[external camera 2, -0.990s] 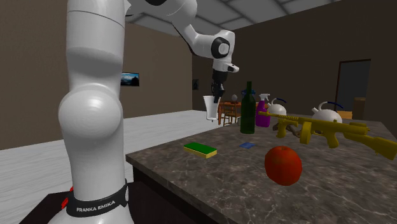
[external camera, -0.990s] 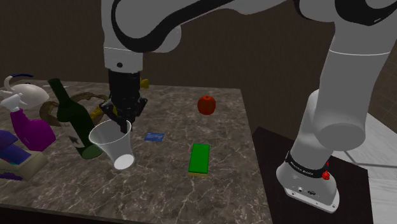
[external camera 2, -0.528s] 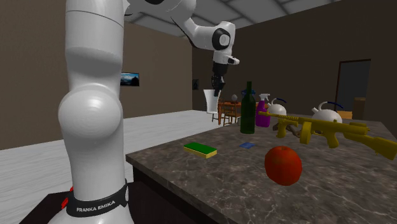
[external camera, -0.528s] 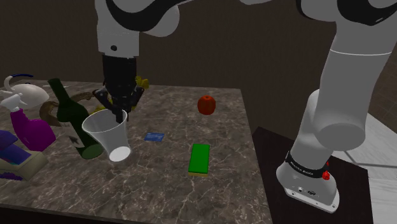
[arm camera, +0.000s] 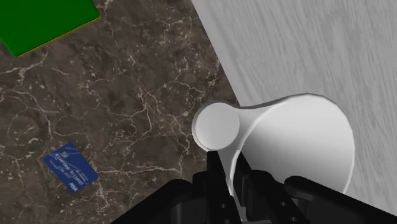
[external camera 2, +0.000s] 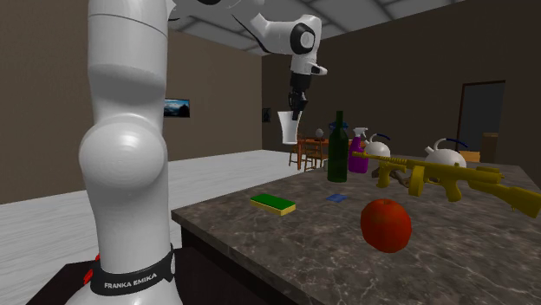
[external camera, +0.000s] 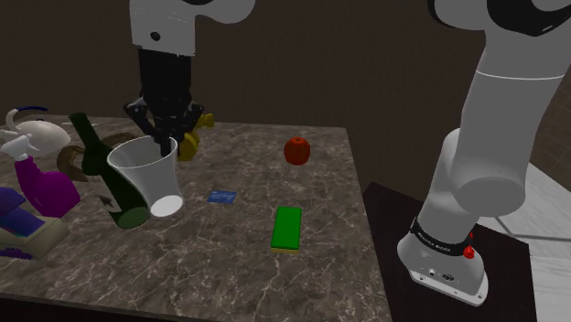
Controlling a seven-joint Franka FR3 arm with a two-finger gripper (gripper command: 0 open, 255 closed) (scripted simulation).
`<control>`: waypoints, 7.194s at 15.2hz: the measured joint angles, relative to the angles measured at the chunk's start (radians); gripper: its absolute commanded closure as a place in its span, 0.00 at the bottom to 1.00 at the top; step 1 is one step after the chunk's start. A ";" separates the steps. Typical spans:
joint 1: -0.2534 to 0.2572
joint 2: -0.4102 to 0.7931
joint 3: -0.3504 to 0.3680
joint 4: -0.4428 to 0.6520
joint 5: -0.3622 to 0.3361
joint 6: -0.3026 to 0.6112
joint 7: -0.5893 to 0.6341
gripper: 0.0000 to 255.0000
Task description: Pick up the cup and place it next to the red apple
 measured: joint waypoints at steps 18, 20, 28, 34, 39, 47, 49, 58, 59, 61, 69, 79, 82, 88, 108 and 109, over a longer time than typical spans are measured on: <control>-0.172 -0.200 -0.180 -0.153 0.079 -0.136 -0.341 1.00; -0.192 -0.213 -0.205 -0.165 0.079 -0.150 -0.384 1.00; -0.279 -0.218 -0.318 -0.160 0.061 -0.218 -0.569 1.00; -0.344 -0.189 -0.399 -0.127 0.040 -0.262 -0.704 1.00; -0.398 -0.108 -0.462 -0.021 0.027 -0.317 -0.810 1.00; -0.497 0.037 -0.553 0.172 0.022 -0.412 -0.980 1.00; -0.521 0.092 -0.569 0.249 0.028 -0.443 -1.014 1.00; -0.601 0.234 -0.608 0.403 0.043 -0.485 -1.121 1.00; -0.599 0.230 -0.608 0.384 0.042 -0.470 -1.124 1.00; -0.599 0.229 -0.609 0.357 0.041 -0.445 -1.131 1.00; -0.588 0.210 -0.608 0.223 0.037 -0.332 -1.152 1.00; -0.581 0.222 -0.605 0.111 0.042 -0.209 -1.177 1.00; -0.580 0.228 -0.604 0.076 0.045 -0.170 -1.186 1.00; -0.579 0.250 -0.602 0.025 0.053 -0.100 -1.204 1.00; -0.593 0.259 -0.608 0.081 0.050 -0.148 -1.210 0.00; -0.595 0.259 -0.609 0.096 0.049 -0.163 -1.207 0.00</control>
